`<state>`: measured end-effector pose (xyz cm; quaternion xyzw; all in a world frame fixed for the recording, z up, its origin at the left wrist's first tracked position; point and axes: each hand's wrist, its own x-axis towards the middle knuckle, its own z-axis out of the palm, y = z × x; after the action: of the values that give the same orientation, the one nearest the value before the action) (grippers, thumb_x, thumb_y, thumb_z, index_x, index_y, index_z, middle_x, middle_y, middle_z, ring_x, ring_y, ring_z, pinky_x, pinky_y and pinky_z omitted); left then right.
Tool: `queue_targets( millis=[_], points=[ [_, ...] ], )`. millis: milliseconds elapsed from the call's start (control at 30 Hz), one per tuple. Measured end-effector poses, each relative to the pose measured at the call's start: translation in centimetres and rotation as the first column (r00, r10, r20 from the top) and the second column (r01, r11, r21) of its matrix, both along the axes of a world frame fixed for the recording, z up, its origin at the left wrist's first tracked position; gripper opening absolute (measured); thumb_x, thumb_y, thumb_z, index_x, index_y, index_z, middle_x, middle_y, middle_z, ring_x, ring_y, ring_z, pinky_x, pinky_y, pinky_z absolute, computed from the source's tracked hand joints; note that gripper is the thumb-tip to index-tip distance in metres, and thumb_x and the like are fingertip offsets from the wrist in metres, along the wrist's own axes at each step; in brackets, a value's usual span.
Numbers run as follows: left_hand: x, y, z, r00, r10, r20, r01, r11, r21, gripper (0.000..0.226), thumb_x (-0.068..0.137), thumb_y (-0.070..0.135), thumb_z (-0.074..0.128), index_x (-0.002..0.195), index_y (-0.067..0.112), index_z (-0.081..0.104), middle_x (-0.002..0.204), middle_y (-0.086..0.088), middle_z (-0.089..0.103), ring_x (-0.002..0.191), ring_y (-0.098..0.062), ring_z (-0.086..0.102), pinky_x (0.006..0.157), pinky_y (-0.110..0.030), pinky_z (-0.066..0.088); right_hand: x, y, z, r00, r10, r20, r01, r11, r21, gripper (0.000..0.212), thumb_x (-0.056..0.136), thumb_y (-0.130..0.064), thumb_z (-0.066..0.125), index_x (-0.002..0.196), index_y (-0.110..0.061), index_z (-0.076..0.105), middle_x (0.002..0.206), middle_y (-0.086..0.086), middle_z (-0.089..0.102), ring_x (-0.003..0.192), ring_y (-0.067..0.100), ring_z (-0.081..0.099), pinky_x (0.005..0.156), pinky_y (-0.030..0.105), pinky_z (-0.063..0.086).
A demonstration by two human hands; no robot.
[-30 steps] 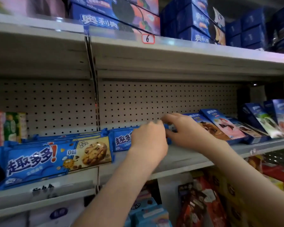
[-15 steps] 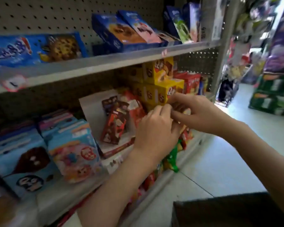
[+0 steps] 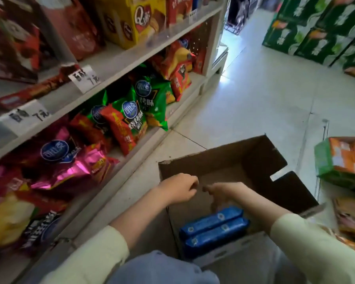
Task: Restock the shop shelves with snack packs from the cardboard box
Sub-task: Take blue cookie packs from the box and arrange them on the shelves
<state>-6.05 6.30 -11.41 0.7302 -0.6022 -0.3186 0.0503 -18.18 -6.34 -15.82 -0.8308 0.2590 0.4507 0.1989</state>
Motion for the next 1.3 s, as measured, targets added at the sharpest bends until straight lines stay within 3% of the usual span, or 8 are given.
queue_targets(
  millis=[100, 233, 467, 600, 800, 1033, 1167, 1300],
  points=[
    [-0.4, 0.2, -1.5, 0.999, -0.036, 0.022, 0.035, 0.998, 0.045, 0.027, 0.096, 0.027, 0.047, 0.119, 0.016, 0.057, 0.118, -0.004, 0.062, 0.107, -0.022, 0.059, 0.090, -0.039, 0.050, -2.0, 1.1, -4.1, 0.937, 0.271, -0.221, -0.267, 0.962, 0.050, 0.115, 0.069, -0.041, 0.080, 0.152, -0.029, 0.002, 0.158, 0.006, 0.016, 0.142, 0.031, 0.024, 0.113, 0.048, 0.028],
    [-0.1, 0.4, -2.4, 0.985, -0.059, 0.161, 0.051, 0.997, 0.055, 0.030, 0.097, 0.030, 0.043, 0.120, 0.016, 0.055, 0.118, -0.005, 0.062, 0.104, -0.023, 0.060, 0.084, -0.041, 0.053, -2.2, 2.9, -5.7, 0.840, 0.502, -0.209, -0.496, 0.864, 0.080, 0.125, 0.068, -0.036, 0.083, 0.152, -0.026, -0.009, 0.159, 0.009, 0.007, 0.144, 0.034, 0.016, 0.113, 0.051, 0.022],
    [-0.1, 0.6, -3.3, 0.941, -0.103, 0.321, 0.082, 0.994, 0.078, 0.036, 0.098, 0.035, 0.040, 0.125, 0.014, 0.049, 0.119, -0.007, 0.061, 0.106, -0.028, 0.060, 0.075, -0.036, 0.049, -3.1, 4.7, -8.4, 0.831, 0.531, -0.163, -0.535, 0.845, 0.026, 0.125, 0.068, -0.029, 0.082, 0.150, -0.026, -0.012, 0.155, 0.011, 0.018, 0.139, 0.036, 0.026, 0.110, 0.054, 0.027],
    [-0.3, 0.7, -3.6, 0.904, -0.137, 0.404, 0.100, 0.989, 0.112, 0.037, 0.099, 0.035, 0.039, 0.127, 0.012, 0.048, 0.122, -0.009, 0.060, 0.110, -0.029, 0.059, 0.076, -0.033, 0.046, -3.6, 5.1, -9.4, 0.876, 0.468, -0.120, -0.472, 0.881, -0.012, 0.118, 0.067, -0.033, 0.081, 0.151, -0.024, -0.002, 0.153, 0.012, 0.023, 0.136, 0.036, 0.030, 0.109, 0.058, 0.027],
    [-0.6, 0.8, -3.4, 0.919, -0.127, 0.372, 0.090, 0.989, 0.116, 0.038, 0.099, 0.035, 0.038, 0.128, 0.012, 0.047, 0.120, -0.009, 0.060, 0.107, -0.028, 0.060, 0.071, -0.033, 0.044, -2.6, 4.6, -8.7, 0.927, 0.369, -0.068, -0.368, 0.930, 0.017, 0.099, 0.063, -0.033, 0.084, 0.140, -0.015, 0.025, 0.139, 0.010, 0.045, 0.123, 0.029, 0.048, 0.101, 0.043, 0.042],
    [-0.1, 1.0, -1.9, 0.992, 0.108, 0.060, -0.111, 0.993, 0.049, 0.035, 0.097, 0.032, 0.044, 0.129, 0.018, 0.049, 0.126, -0.004, 0.056, 0.110, -0.021, 0.056, 0.088, -0.037, 0.051, -2.1, 1.6, -4.8, 0.985, 0.166, 0.037, -0.170, 0.977, 0.128, 0.090, 0.067, -0.030, 0.082, 0.138, -0.018, 0.029, 0.131, 0.005, 0.054, 0.115, 0.025, 0.055, 0.096, 0.038, 0.046],
    [0.7, 1.4, -0.5, 0.934, 0.310, -0.175, -0.326, 0.942, -0.073, 0.036, 0.096, 0.031, 0.050, 0.130, 0.020, 0.051, 0.133, 0.001, 0.052, 0.119, -0.015, 0.051, 0.097, -0.031, 0.045, -2.5, -0.2, -2.0, 0.989, -0.027, 0.146, -0.001, 0.982, 0.189, 0.075, 0.066, -0.029, 0.082, 0.125, -0.017, 0.039, 0.125, 0.003, 0.059, 0.108, 0.020, 0.059, 0.094, 0.038, 0.050],
    [1.3, 1.6, 0.8, 0.895, 0.362, -0.259, -0.403, 0.907, -0.122, 0.056, 0.086, 0.044, 0.062, 0.134, 0.022, 0.045, 0.138, 0.003, 0.048, 0.125, -0.013, 0.047, 0.104, -0.031, 0.041, -1.7, -1.4, 2.3, 0.940, -0.268, 0.209, 0.186, 0.920, 0.345, 0.055, 0.071, -0.014, 0.080, 0.111, -0.018, 0.043, 0.115, 0.001, 0.063, 0.099, 0.014, 0.064, 0.083, 0.030, 0.055]
  ],
)
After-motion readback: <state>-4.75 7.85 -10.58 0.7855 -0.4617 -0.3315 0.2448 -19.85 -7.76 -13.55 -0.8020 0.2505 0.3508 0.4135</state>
